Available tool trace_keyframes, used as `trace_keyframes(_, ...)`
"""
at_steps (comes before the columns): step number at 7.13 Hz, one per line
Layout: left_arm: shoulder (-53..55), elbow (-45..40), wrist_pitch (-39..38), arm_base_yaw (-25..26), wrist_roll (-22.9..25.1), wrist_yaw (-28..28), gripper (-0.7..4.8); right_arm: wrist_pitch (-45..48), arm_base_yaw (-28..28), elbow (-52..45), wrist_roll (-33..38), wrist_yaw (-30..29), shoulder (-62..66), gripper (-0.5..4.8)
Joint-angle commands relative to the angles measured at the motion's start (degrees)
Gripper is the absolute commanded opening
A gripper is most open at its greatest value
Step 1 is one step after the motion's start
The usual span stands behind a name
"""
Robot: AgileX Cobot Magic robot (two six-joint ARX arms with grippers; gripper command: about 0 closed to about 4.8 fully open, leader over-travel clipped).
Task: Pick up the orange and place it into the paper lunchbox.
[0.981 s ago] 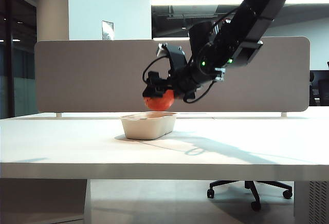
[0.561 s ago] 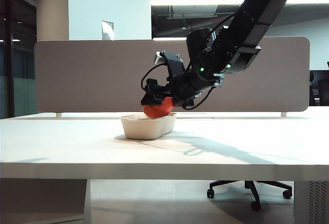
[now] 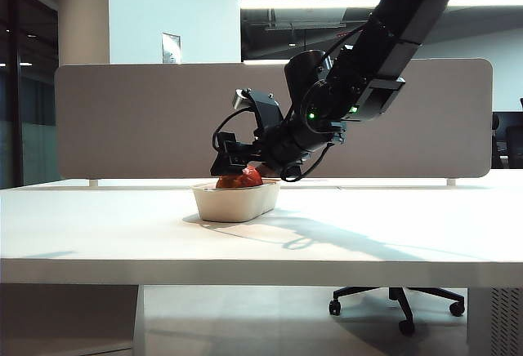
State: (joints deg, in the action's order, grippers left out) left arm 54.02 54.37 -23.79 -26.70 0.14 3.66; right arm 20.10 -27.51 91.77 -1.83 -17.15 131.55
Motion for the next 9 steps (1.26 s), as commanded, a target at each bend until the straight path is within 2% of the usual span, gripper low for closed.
trace_keyframes(1,0.0,0.3,-2.5,0.0,2.9,0.1,-0.05,-25.9,0.1,0.5,-0.3,7.5,-17.9,-0.02)
trace_keyframes(2,0.0,0.3,-2.5,0.0,2.9,0.0,-0.05,-29.3,0.1,0.5,-0.4,8.5,-19.2,-0.01)
trace_keyframes(3,0.0,0.4,-2.4,0.0,2.9,0.3,-0.05,-48.9,0.1,0.5,-0.4,8.7,-26.4,-0.02)
trace_keyframes(5,-0.2,1.8,-1.7,0.0,2.8,3.5,-0.05,-60.1,0.1,0.3,-0.3,8.7,-33.9,-0.02)
trace_keyframes(6,-3.0,1.7,-2.5,-0.8,2.4,3.7,-0.05,-63.3,0.1,-10.5,-1.4,11.2,-49.5,-0.02)
trace_keyframes(8,-3.7,1.7,-3.5,-0.8,2.4,4.0,-0.05,-62.4,0.1,-15.7,-1.2,11.3,-54.9,-0.02)
trace_keyframes(9,-5.9,1.1,-8.5,-0.7,2.4,3.9,-0.05,-55.1,0.1,-33.8,1.8,11.9,-72.7,-0.02)
